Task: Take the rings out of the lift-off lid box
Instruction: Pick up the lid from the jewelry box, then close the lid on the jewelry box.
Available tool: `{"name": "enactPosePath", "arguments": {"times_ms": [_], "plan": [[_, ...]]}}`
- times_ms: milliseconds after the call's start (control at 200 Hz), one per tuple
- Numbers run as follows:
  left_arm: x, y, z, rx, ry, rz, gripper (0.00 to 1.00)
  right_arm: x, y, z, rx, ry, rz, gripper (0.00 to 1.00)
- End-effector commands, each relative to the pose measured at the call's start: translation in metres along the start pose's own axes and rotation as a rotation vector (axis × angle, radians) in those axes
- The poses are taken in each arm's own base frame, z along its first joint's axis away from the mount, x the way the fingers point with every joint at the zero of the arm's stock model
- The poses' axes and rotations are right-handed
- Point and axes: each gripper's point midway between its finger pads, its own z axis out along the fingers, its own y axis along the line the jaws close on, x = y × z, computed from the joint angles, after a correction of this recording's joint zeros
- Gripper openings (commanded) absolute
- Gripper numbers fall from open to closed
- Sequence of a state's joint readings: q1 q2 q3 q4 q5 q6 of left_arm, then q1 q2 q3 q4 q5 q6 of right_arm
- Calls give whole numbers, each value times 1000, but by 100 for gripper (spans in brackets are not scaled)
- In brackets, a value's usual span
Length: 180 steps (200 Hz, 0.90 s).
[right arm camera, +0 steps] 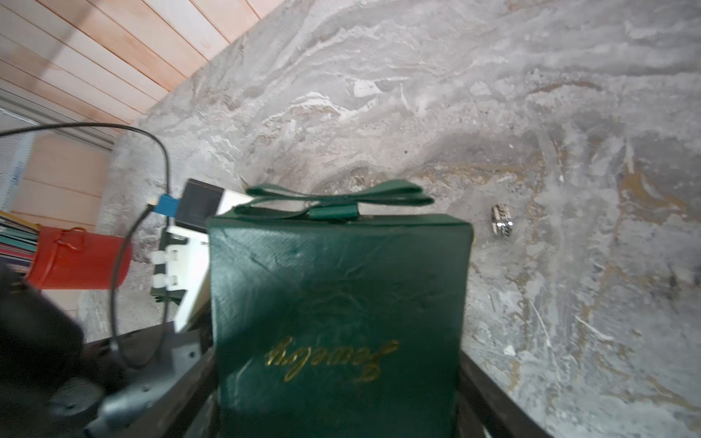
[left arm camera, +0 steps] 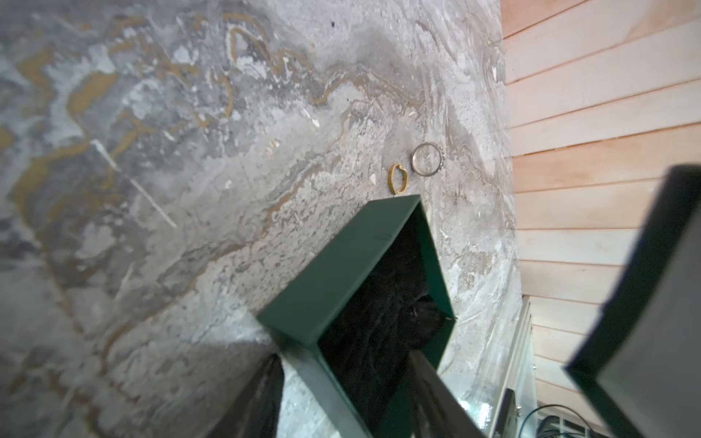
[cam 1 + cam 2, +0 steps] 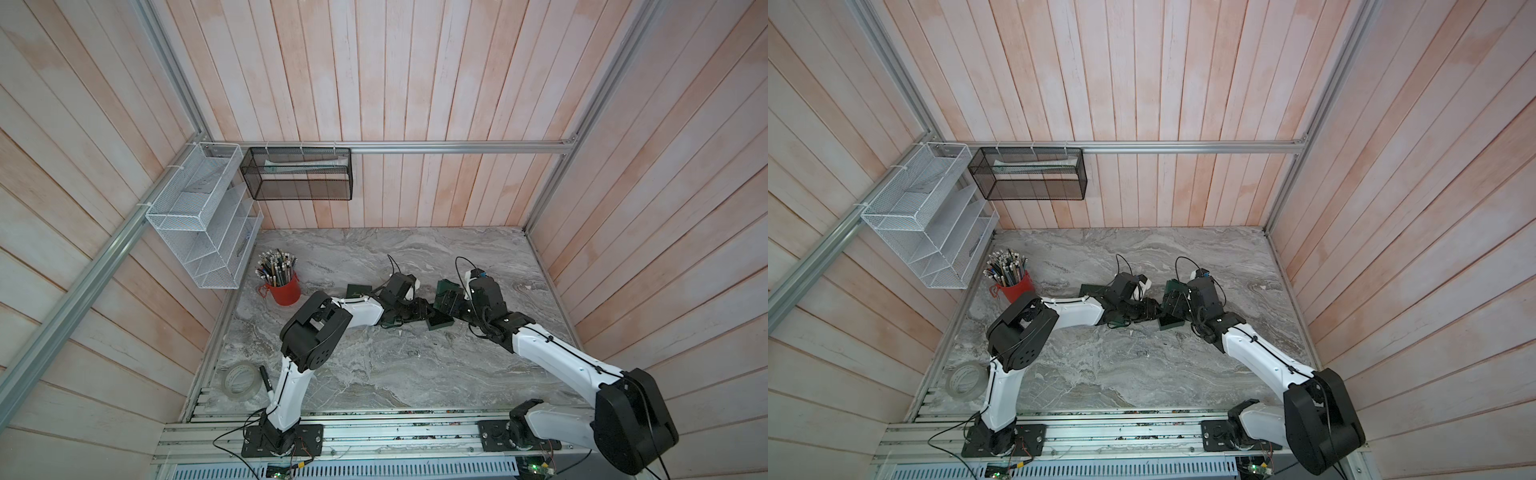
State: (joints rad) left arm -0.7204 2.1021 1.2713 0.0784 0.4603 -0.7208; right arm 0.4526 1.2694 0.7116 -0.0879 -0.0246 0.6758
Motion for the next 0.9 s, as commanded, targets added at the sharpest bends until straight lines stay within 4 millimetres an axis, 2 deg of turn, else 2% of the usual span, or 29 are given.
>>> {"name": "enactPosePath", "arguments": {"times_ms": [0,45,145,270,670,815,895], "plan": [[-12,-4,-24,-7,-65,9,60,12,-15,9,78,104,-91,83],[-17,-5,-34,0,-94,9,64,15,-16,13,90,143,-131,83],[-26,-7,-56,21,-154,5,64,17,-19,19,116,201,-201,83],[-31,-5,-72,16,-188,6,68,15,-17,24,122,237,-260,83],[-26,-1,-67,34,-165,-14,68,25,-22,36,94,309,-284,84],[-27,-4,-67,49,-164,-16,68,31,-12,39,18,327,-271,84],[-27,-4,-66,53,-162,-18,68,36,-14,41,22,342,-261,84]]}}
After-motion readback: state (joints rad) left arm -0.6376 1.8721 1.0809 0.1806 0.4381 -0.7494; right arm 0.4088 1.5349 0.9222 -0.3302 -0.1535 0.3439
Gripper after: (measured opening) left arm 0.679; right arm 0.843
